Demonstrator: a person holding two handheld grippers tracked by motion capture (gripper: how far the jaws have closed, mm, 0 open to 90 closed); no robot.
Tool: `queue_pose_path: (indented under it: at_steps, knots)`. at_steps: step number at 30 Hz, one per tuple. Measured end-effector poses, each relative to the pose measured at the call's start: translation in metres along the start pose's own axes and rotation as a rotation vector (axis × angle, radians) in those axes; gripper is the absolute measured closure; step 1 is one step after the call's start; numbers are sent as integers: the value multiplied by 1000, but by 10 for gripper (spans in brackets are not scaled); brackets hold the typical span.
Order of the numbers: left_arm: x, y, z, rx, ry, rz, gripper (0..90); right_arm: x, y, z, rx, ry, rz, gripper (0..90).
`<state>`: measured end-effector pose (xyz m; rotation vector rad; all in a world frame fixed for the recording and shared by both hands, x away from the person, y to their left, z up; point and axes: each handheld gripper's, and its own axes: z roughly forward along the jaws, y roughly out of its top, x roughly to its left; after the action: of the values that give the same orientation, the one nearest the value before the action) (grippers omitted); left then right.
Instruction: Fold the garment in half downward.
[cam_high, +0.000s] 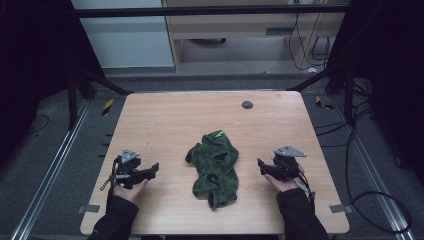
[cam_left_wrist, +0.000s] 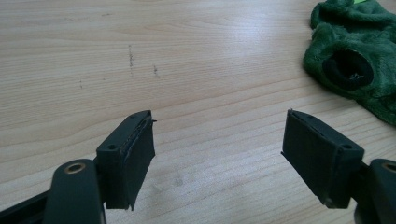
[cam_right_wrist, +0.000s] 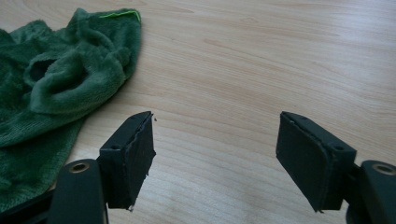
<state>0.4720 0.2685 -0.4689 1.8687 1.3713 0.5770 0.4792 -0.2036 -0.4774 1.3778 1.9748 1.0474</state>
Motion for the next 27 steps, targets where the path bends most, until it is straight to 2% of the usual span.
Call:
queue_pose_path:
  at_steps: [6, 10, 14, 19, 22, 27]
  knots:
    - [-3, 1, -3, -8, -6, 9, 256, 3, 1, -2, -2, 0, -11, 284]
    - [-5, 3, -2, -10, -16, 20, 259, 4, 3, -5, -15, 2, -21, 284]
    - [-4, 6, -1, -13, -29, 14, 273, 4, 8, -10, -36, 2, -23, 284]
    - [-6, 14, 2, -5, -41, 29, 282, 6, 12, -10, -45, 5, -38, 284]
    - [-7, 20, 3, -9, -53, 30, 290, 8, 18, -11, -52, 16, -42, 294]
    - [-13, 30, 6, -2, -59, 55, 314, 10, 30, -10, -52, 29, -46, 301]
